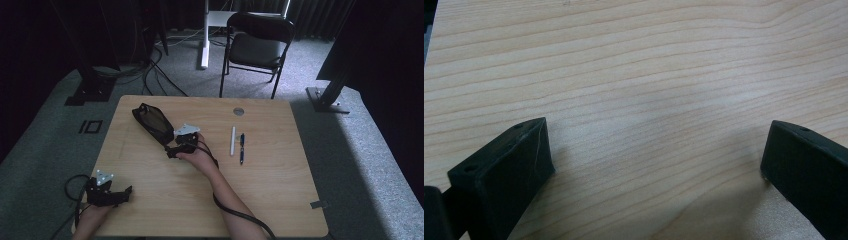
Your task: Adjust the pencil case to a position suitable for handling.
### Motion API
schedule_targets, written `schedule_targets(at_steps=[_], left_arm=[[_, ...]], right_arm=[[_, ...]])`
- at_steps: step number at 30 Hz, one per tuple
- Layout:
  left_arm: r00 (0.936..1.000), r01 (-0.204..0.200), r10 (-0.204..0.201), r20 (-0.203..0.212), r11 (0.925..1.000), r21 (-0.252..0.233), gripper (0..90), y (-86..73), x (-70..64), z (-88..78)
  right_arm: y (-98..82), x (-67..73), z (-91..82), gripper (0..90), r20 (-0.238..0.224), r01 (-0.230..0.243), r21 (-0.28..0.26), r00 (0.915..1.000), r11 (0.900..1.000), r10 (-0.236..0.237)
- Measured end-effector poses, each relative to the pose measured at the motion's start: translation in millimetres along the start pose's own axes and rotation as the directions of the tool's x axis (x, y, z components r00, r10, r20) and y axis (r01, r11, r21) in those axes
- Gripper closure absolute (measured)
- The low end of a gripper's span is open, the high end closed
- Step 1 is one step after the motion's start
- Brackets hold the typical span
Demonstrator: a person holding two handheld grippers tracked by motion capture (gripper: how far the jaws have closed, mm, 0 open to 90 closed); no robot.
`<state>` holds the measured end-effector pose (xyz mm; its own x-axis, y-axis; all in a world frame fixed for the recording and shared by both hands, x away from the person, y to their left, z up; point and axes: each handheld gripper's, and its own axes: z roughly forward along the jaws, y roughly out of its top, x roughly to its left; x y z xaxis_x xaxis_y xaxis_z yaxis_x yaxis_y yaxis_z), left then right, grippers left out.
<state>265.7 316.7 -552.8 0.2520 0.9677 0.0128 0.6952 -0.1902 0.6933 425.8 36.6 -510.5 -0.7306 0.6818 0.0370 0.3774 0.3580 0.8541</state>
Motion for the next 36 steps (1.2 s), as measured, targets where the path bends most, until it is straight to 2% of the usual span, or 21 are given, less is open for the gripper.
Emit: schedule_targets(at_steps=[3,6,10,12,15,17,19,26,30,36], left_arm=[[1.0000,0.000,0.000,0.000,1.0000,0.000,0.3,0.0,0.0,0.0],[1.0000,0.000,0.000,0.000,1.0000,0.000,0.3,0.0,0.0,0.0],[1.0000,0.000,0.000,0.000,1.0000,0.000,0.3,0.0,0.0,0.0],[1.0000,0.000,0.000,0.000,1.0000,0.000,0.3,0.0,0.0,0.0],[1.0000,0.000,0.000,0.000,1.0000,0.000,0.3,0.0,0.0,0.0],[1.0000,0.000,0.000,0.000,1.0000,0.000,0.3,0.0,0.0,0.0],[1.0000,-0.002,0.002,-0.001,1.0000,0.000,0.3,0.0,0.1,0.0],[1.0000,-0.001,0.001,-0.001,1.0000,-0.001,0.3,0.0,0.1,0.0],[1.0000,0.001,-0.001,0.000,1.0000,-0.001,0.3,0.0,-0.1,0.1],[1.0000,0.000,0.000,0.000,1.0000,0.000,0.3,0.0,0.0,0.0]], right_arm=[[3.9,0.6,3.4,15.3,0.015,-0.007,-0.024,0.9999,1.000,0.007],[6.9,0.2,7.4,22.3,0.037,0.009,-0.038,0.9993,0.999,-0.007],[9.8,-1.8,13.0,30.3,0.055,0.023,-0.036,0.9983,0.999,-0.021],[10.5,-1.6,16.3,37.7,0.042,0.015,-0.035,0.9990,0.999,-0.014],[10.6,-1.0,21.4,45.8,0.048,0.045,-0.014,0.9979,0.999,-0.044],[10.3,0.2,24.0,45.8,0.045,0.032,-0.017,0.9985,0.999,-0.031],[10.5,1.1,25.8,46.7,0.066,0.041,-0.025,0.9970,0.999,-0.040],[11.1,-0.1,31.1,50.1,0.077,0.033,-0.025,0.9965,0.999,-0.031],[10.2,0.0,31.4,68.5,0.078,0.052,-0.027,0.9957,0.998,-0.050],[9.9,-3.3,28.3,72.8,0.068,0.027,-0.004,0.9973,1.000,-0.027]])
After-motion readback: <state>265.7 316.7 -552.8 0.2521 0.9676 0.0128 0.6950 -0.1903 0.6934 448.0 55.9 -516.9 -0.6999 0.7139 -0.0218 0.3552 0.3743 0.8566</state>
